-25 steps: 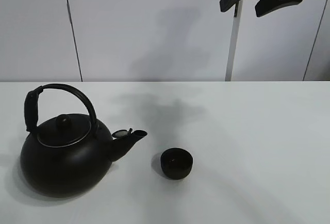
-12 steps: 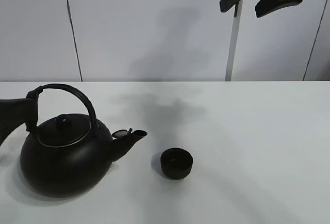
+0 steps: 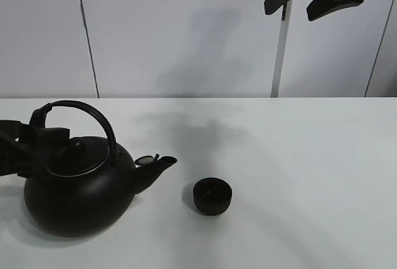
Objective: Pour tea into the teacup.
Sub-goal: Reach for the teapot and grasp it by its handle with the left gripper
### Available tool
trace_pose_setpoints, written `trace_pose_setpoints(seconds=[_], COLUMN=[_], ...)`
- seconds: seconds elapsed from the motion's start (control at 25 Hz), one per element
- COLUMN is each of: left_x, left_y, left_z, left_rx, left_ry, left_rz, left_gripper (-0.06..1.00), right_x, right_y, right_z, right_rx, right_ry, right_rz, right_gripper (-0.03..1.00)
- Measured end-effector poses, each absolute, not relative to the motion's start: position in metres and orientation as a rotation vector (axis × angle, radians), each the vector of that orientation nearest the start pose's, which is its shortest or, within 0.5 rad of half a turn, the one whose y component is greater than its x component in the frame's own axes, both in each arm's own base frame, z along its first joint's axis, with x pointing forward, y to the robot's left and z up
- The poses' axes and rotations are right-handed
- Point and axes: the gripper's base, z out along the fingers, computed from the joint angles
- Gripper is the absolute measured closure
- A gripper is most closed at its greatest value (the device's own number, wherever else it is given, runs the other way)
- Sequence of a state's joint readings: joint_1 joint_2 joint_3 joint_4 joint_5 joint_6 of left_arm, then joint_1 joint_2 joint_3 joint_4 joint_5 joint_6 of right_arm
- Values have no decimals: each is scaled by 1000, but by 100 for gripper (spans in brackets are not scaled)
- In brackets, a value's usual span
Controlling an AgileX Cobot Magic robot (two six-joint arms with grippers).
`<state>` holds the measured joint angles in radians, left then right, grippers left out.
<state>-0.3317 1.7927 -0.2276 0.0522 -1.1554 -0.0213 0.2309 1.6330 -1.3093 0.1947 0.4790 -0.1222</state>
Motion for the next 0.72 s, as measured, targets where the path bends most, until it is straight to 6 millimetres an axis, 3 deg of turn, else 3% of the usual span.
trace_pose_setpoints(seconds=[0.28,0.56,0.72], left_x=[222,221,222], left_y=[-80,-83,-80], left_z=[116,116,115], left_rx=[330,367,349], left_ry=[1855,1849,1857], left_rz=[-265,-284,-249], left_gripper=[46,77,83], right_x=[362,362,362], right_y=[93,93,93], right_z=[306,307,307], right_rx=[-252,-251,-251], right_ry=[2272,2267,2267], right_rz=[249,249,249], right_gripper=[47,47,47])
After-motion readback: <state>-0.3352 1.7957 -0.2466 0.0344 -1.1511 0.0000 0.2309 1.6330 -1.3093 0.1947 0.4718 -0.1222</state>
